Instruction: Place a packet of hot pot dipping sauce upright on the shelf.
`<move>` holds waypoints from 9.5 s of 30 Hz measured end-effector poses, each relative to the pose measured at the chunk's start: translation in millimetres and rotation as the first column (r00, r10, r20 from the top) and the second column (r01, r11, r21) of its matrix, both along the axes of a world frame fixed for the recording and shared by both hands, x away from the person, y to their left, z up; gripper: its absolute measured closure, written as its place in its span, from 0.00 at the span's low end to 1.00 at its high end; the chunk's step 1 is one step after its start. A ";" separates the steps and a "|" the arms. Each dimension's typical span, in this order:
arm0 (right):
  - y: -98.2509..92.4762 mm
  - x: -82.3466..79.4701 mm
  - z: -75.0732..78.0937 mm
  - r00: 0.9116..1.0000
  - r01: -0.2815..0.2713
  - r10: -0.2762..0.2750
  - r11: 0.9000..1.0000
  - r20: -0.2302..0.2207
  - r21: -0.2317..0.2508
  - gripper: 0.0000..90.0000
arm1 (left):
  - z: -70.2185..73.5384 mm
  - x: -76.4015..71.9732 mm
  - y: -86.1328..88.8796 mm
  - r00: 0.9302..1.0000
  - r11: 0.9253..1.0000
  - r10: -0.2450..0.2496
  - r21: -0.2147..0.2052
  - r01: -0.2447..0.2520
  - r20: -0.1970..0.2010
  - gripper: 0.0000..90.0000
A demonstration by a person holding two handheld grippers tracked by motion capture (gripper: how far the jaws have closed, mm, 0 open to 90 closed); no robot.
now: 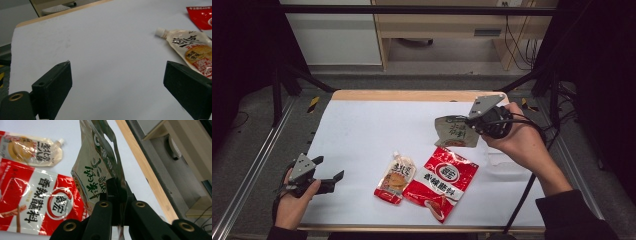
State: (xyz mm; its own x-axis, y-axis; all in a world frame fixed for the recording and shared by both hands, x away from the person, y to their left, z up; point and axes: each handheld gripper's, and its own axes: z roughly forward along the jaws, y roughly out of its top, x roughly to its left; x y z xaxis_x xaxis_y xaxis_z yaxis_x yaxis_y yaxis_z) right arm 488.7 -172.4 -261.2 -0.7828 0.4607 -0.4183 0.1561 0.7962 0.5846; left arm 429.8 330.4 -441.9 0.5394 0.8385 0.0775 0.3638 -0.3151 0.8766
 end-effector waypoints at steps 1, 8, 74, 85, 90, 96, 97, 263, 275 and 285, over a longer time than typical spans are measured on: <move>0.0 0.0 0.0 1.000 0.000 0.000 1.000 0.000 0.000 1.00 | -0.6 0.4 0.4 1.000 1.000 0.005 0.010 -0.005 -0.001 0.09; -36.3 -6.6 5.6 0.997 0.063 -0.064 0.998 0.033 0.029 1.00 | -1.6 1.3 3.8 1.000 0.999 0.029 0.019 -0.029 -0.003 0.09; -159.4 -33.5 -27.2 0.994 0.087 -0.073 0.979 -0.082 0.182 1.00 | -2.5 2.2 4.1 0.999 0.999 0.040 0.033 -0.039 -0.012 0.09; -166.1 -30.3 -26.9 0.990 0.071 -0.042 0.973 -0.134 0.221 1.00 | -3.0 2.7 3.1 0.999 0.999 0.037 0.040 -0.036 -0.015 0.09; -171.2 -27.7 -27.9 0.989 0.075 -0.039 0.964 -0.142 0.255 1.00 | -2.9 2.2 2.9 0.999 0.999 0.036 0.038 -0.035 -0.018 0.09; -181.3 -29.9 -29.3 0.984 0.069 -0.017 0.955 -0.179 0.290 1.00 | -3.7 3.0 2.2 0.999 0.999 0.035 0.041 -0.034 -0.021 0.09; -181.3 -29.9 -29.3 0.984 0.069 -0.017 0.955 -0.179 0.290 1.00 | -3.7 3.0 2.2 0.999 0.999 0.035 0.041 -0.034 -0.021 0.09; 161.0 17.5 -205.3 0.897 0.274 -0.179 0.942 -0.404 0.192 0.76 | -2.9 1.0 -8.6 0.999 0.997 -0.024 0.069 0.025 -0.024 0.09; 163.0 10.9 -199.8 0.917 0.228 -0.138 0.951 -0.373 0.208 0.98 | -3.7 1.3 -9.7 0.999 0.997 -0.029 0.072 0.031 -0.029 0.09; 174.7 5.5 -164.4 0.956 0.142 -0.057 0.948 -0.288 0.285 0.99 | -3.8 1.0 -9.7 0.999 0.997 -0.030 0.067 0.032 -0.031 0.09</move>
State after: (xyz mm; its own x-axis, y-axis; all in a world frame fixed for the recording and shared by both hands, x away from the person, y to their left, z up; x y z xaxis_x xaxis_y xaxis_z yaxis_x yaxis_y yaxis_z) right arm 494.2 2.4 -425.7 -0.7903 0.6121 -0.0256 0.4125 0.5625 0.7166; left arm 430.9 320.7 -445.7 0.5683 0.8145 0.1165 0.3786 -0.3846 0.8419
